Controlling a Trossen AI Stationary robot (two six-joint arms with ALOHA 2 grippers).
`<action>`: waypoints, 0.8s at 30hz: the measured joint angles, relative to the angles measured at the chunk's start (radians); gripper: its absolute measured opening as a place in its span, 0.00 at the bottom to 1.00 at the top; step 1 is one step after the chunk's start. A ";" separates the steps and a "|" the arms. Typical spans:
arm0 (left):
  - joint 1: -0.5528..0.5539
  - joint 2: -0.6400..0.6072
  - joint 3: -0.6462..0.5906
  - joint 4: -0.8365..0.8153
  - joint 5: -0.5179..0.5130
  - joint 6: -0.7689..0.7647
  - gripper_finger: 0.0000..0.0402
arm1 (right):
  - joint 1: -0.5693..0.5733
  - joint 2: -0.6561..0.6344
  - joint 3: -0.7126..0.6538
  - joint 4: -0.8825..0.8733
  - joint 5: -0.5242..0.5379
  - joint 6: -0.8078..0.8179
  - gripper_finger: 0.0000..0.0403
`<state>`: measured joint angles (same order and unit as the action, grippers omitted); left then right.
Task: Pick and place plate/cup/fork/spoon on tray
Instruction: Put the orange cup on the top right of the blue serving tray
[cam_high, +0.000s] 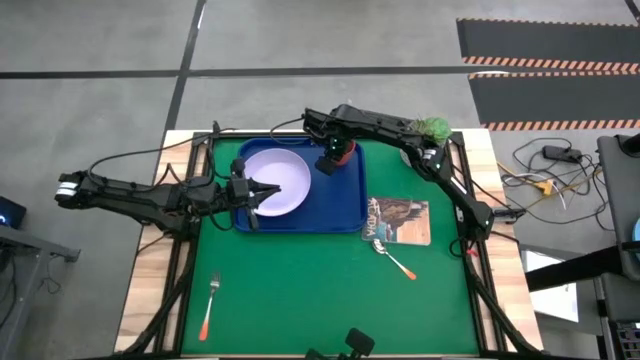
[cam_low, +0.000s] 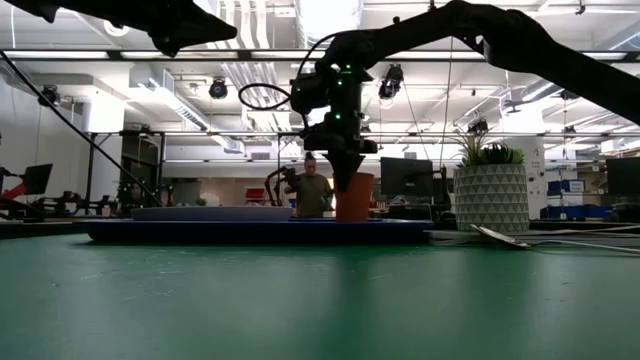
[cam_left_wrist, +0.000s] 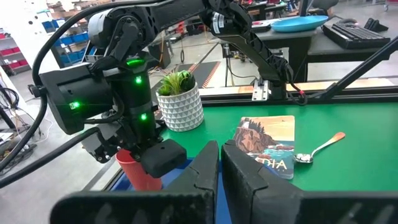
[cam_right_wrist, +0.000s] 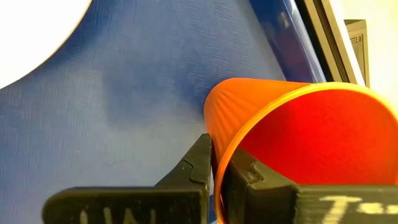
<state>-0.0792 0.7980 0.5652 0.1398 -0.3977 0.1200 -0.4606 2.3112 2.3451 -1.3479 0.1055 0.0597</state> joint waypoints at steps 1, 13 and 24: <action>0.000 0.000 0.000 0.000 0.000 0.000 0.00 | 0.000 0.000 0.000 0.000 0.000 0.000 0.02; 0.000 0.000 0.000 0.000 0.000 0.000 0.00 | 0.000 0.000 0.000 0.000 0.000 0.000 0.02; 0.000 0.000 0.000 0.000 0.000 -0.002 0.00 | 0.000 -0.001 0.000 0.000 0.000 -0.002 0.04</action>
<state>-0.0792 0.7980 0.5648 0.1394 -0.3977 0.1179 -0.4606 2.3100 2.3451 -1.3479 0.1051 0.0582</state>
